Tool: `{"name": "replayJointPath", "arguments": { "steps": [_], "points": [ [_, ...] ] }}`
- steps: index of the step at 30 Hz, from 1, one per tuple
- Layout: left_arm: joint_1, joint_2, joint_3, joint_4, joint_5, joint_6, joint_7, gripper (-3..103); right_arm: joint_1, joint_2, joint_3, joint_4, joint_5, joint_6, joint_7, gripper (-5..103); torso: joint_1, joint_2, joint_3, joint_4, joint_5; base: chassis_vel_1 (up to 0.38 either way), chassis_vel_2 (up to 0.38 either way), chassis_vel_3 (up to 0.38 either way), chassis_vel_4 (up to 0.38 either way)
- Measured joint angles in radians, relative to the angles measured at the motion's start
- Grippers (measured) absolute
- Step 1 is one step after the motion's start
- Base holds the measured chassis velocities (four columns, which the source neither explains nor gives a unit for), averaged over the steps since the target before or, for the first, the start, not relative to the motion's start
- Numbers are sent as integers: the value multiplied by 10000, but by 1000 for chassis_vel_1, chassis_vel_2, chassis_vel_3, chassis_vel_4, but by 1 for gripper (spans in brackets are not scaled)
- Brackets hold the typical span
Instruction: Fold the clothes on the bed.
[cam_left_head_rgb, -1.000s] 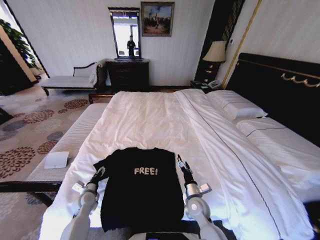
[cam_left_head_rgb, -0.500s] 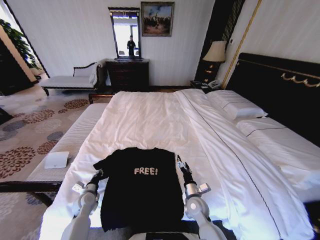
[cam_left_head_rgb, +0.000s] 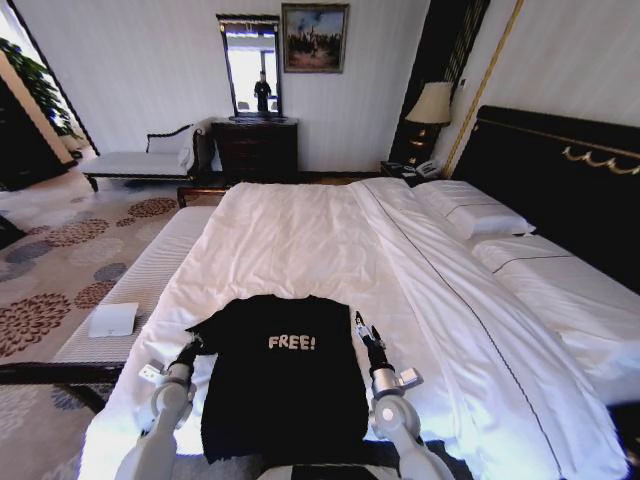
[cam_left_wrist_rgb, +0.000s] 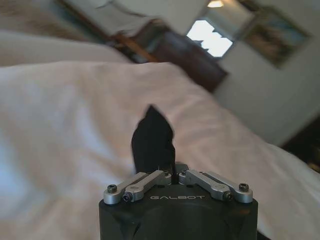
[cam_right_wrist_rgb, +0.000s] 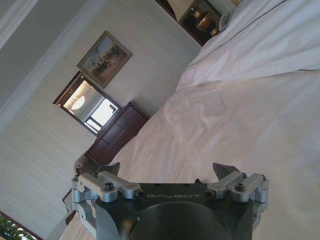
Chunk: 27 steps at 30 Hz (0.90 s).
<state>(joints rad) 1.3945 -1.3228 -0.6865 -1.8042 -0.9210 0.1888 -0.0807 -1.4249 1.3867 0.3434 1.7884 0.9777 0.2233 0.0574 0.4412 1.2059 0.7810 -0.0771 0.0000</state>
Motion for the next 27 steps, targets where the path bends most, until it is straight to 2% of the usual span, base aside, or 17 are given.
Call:
{"name": "replayJointPath", "arguments": {
  "steps": [1,5,8,17,27],
  "points": [
    [54,83,212,-193,324,-97,253,2,6,0,-3,-3,-19,1,3,100,0,0,0,-1,1,0,0,0,0],
    [157,230,711,-496,831,-230,642,2,52,6,-56,-10,-43,1,21,100,0,0,0,-1,0,0,0,0,0],
    [206,265,943,-521,1005,-279,710,2,94,5,-103,-46,-51,1,28,100,0,-1,0,0,0,0,0,0,0],
    [241,376,1546,48,1520,-570,1215,2,111,-11,-92,-162,-84,1,32,100,0,0,0,0,-1,0,0,0,0],
    [467,1125,1938,394,2210,-918,1985,2,202,22,-99,-345,-150,14,32,100,0,0,2,0,0,0,0,0,0]
  ]
}}
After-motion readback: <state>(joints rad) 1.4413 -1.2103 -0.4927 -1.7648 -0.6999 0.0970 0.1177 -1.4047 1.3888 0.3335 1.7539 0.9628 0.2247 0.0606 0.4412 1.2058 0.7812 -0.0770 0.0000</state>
